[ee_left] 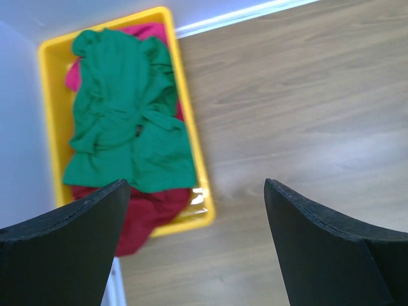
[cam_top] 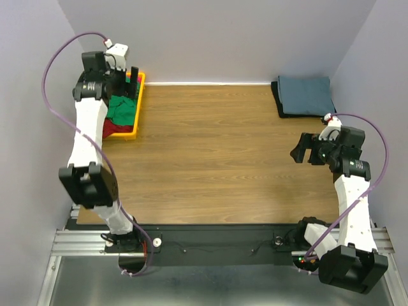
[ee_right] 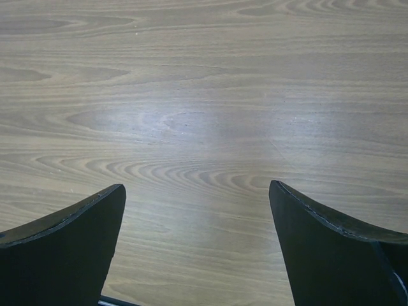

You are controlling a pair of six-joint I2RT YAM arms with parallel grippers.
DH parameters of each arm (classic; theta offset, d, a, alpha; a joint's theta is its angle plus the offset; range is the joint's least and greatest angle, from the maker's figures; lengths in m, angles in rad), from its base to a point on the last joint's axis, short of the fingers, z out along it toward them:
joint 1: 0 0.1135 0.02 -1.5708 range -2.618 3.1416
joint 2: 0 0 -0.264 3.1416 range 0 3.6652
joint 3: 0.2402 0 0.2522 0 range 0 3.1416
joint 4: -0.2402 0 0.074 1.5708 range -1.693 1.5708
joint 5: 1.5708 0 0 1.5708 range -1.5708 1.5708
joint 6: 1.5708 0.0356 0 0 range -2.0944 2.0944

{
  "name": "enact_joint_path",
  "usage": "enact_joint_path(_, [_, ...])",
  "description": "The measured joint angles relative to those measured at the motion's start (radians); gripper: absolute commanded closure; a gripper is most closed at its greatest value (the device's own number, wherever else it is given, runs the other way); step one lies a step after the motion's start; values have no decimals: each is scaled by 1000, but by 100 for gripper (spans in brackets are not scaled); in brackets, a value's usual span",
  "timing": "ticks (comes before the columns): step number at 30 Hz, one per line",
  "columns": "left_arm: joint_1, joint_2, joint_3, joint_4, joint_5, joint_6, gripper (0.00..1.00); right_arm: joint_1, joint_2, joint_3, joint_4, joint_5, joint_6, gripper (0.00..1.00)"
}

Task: Fold and stack the t-shirts
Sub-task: Grab the tshirt from the pile

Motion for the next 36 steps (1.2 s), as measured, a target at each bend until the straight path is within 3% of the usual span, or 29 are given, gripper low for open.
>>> enact_joint_path(4, [66,233,196,-35,-21,33,2,0,5,0,2,0,0,0])
enact_joint_path(10, [114,480,355,-70,-54,72,3,0,29,-1,8,8,4,0])
enact_joint_path(16, [121,593,371,-74,-93,86,11,0,47,-14,19,16,5,0])
enact_joint_path(27, [131,729,463,-24,-113,98,13,0,73,-17,29,29,8,0])
enact_joint_path(30, [132,764,485,-17,-119,98,19,0,74,-17,29,31,8,0])
enact_joint_path(32, [132,790,499,-6,-120,97,29,0,78,-17,30,32,8,0])
enact_joint_path(33, [133,807,505,-6,-121,96,40,0,79,-17,29,33,8,0])
enact_joint_path(35, [134,825,513,-2,-123,93,51,0,82,-17,30,34,8,0])
enact_joint_path(36, [134,829,514,0,-123,90,63,0,83,-17,30,34,8,0])
